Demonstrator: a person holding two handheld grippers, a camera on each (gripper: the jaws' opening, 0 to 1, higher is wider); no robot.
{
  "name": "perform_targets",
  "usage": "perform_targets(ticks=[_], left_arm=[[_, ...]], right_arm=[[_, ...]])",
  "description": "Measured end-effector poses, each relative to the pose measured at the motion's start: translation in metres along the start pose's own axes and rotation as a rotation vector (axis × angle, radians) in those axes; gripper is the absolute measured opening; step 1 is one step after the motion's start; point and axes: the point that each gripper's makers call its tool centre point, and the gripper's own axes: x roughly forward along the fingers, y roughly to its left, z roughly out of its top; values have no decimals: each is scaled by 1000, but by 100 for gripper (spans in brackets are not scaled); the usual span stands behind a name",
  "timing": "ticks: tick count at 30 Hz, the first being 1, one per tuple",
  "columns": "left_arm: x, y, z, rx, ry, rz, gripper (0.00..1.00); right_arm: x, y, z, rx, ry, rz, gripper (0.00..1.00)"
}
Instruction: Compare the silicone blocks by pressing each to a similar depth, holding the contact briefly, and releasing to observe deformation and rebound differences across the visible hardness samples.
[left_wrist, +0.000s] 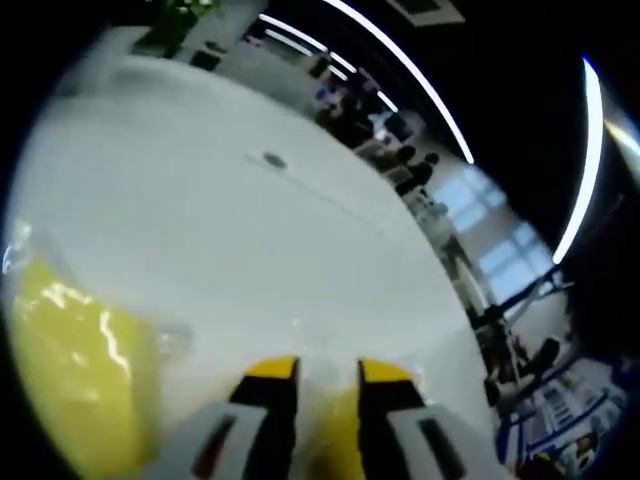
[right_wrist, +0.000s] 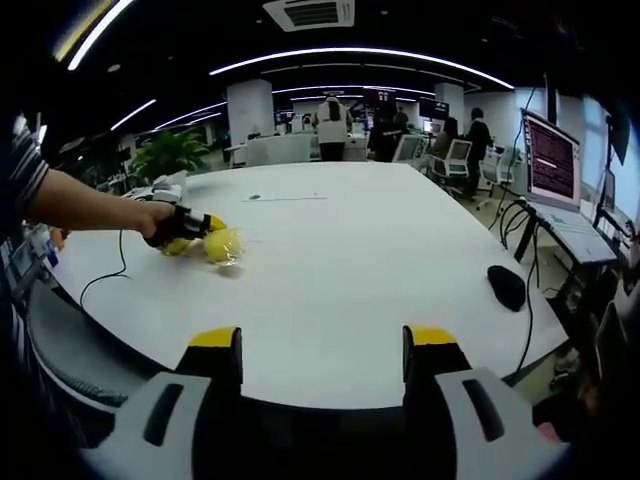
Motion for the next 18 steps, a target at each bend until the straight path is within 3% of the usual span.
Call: perform_targets(ticks=[3, 6, 14, 18], left_arm=[[0, -2, 1, -2, -10, -3, 16], [-1, -2, 4, 31, -23, 0, 3], [-4, -6, 5, 96, -40, -39, 0], [-9, -8, 3, 81, -42, -56, 0]], right_arm=[[1, 2, 1, -2, 0, 4, 58], [1, 3, 0, -4, 3, 6, 58], [0, 4, -6, -1, 20, 14, 56], [-1, 5, -8, 0, 25, 15, 55]])
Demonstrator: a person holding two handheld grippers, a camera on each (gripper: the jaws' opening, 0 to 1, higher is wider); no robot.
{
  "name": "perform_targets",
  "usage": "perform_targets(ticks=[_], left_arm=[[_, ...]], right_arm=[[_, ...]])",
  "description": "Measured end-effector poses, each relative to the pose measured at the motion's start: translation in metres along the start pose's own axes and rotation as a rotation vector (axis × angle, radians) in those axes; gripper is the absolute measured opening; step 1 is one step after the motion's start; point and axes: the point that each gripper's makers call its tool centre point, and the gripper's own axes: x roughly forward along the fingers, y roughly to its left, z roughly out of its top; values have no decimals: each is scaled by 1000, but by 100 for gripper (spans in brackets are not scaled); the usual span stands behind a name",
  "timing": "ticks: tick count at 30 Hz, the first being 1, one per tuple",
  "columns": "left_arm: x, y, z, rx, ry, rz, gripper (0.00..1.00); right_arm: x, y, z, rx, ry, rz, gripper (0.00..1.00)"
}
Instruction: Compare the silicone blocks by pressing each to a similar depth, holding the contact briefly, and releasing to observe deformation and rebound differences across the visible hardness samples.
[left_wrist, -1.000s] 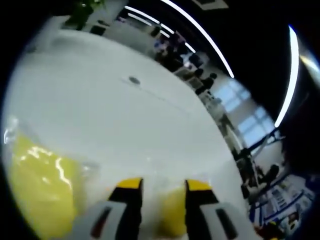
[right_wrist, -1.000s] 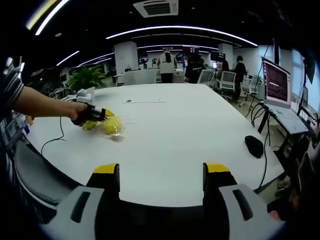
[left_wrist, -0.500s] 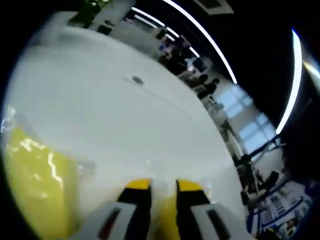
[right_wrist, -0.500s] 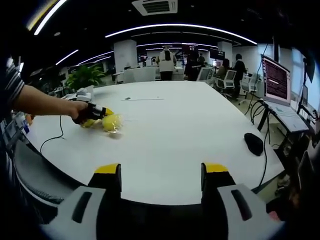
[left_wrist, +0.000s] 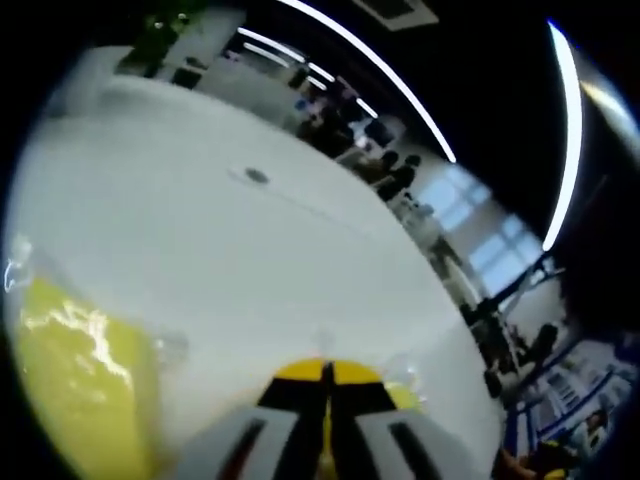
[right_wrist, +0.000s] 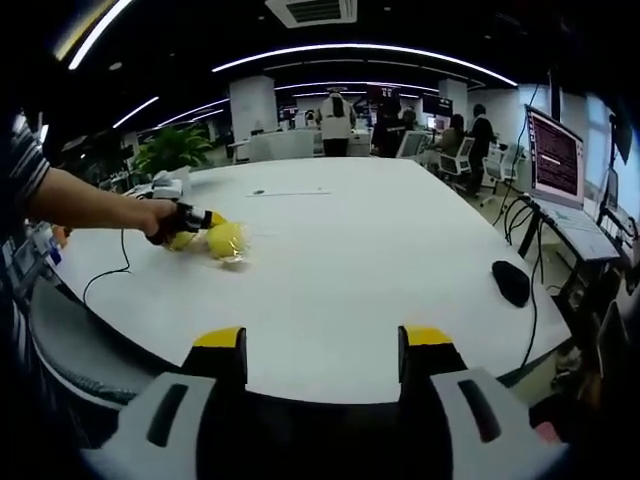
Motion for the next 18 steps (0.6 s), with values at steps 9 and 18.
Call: perform_targets(ticks=[9, 18], left_arm=[[-11, -26, 4, 7, -40, -88, 0], [-27, -47, -5, 24, -42, -145, 0]], right_arm=[[-2, 2, -2, 1, 4, 12, 53], [-2, 7, -2, -6, 1, 30, 52]])
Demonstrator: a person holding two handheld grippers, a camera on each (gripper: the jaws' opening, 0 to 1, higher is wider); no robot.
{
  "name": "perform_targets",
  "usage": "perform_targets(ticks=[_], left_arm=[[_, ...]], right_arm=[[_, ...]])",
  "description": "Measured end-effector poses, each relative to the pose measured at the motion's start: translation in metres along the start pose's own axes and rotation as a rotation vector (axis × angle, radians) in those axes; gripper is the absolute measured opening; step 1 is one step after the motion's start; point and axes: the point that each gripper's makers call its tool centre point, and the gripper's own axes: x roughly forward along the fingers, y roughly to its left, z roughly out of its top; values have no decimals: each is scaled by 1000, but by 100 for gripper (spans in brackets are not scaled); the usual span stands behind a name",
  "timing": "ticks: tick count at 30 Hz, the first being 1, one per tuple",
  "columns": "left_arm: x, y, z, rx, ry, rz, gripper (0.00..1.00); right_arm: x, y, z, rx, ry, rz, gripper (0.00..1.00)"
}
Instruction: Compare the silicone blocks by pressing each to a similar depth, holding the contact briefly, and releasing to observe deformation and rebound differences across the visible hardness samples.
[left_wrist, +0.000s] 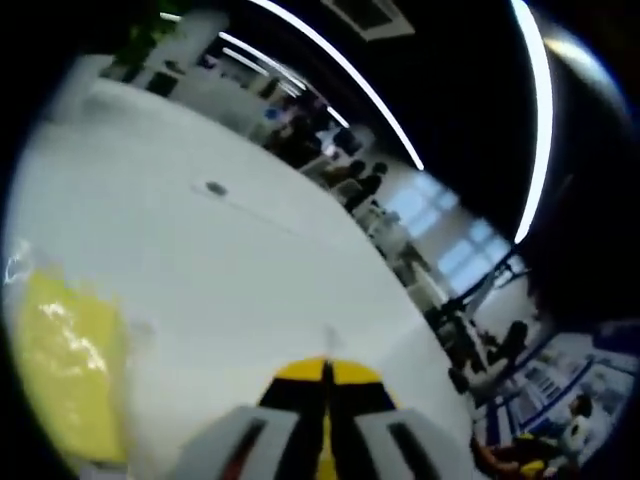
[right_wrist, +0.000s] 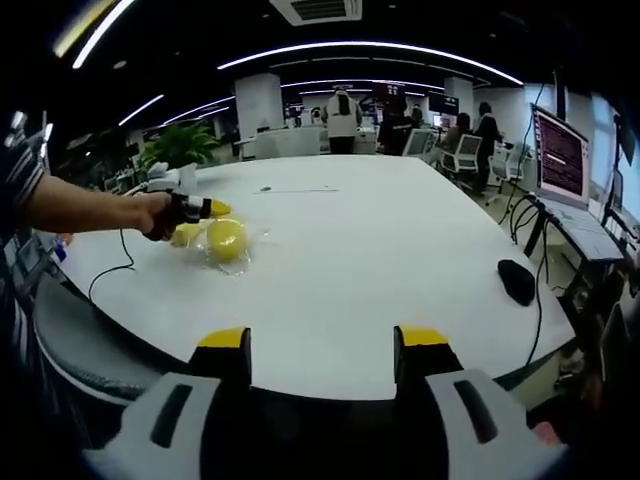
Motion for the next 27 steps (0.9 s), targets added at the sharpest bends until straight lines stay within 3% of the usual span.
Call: perform_targets(ticks=[6, 11, 15, 27], left_arm=[[-16, -12, 0, -19, -39, -44, 0], [-27, -34, 3, 6, -70, -110, 0], [-35, -44, 2, 13, -78, -128, 0], [-54, -56, 12, 61, -111, -156, 0]], right_arm=[[-2, 3, 0, 0, -6, 12, 51], [-4, 7, -2, -2, -5, 26, 50], [-6, 8, 0, -11, -18, 24, 54], [-17, 13, -3, -12, -22, 31, 52]])
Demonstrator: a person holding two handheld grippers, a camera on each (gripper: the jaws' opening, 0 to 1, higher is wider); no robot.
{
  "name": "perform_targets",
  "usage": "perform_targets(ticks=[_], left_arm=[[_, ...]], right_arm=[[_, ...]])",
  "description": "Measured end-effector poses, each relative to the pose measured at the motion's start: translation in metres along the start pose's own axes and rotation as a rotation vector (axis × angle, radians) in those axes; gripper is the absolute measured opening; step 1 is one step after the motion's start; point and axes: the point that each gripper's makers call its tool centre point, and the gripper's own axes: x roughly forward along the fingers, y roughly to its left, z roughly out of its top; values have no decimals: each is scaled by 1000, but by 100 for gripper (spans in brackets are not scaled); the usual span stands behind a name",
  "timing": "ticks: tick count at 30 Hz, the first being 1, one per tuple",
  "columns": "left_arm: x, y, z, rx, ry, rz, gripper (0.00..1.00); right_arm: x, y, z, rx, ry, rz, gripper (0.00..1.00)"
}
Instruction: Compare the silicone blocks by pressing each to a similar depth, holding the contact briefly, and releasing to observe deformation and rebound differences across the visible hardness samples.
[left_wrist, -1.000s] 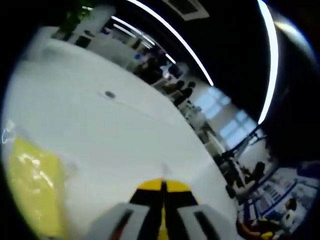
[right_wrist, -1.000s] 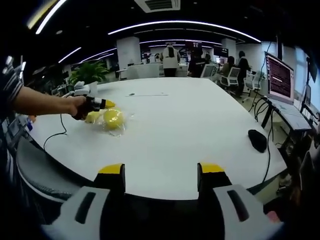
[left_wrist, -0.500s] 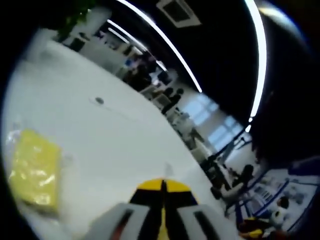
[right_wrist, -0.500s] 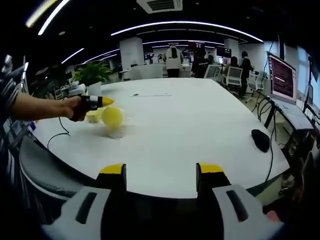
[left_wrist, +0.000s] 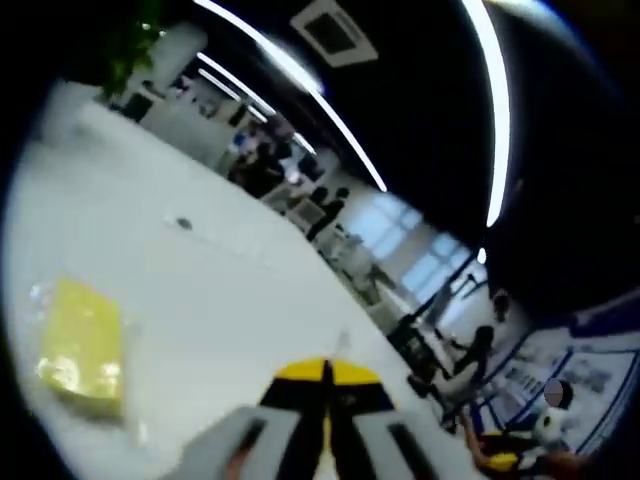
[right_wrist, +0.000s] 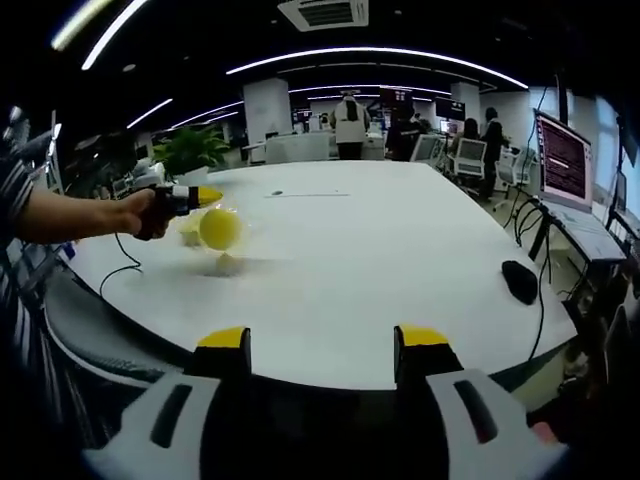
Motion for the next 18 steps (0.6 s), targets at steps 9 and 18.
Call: perform_targets(ticks=[9, 18], left_arm=[[-7, -14, 12, 78, 7, -37, 0], [-30, -31, 34, 110, -31, -87, 0]], right_arm=[[-1, -1, 6, -8, -15, -7, 53], [11, 13, 17, -21, -30, 33, 51]])
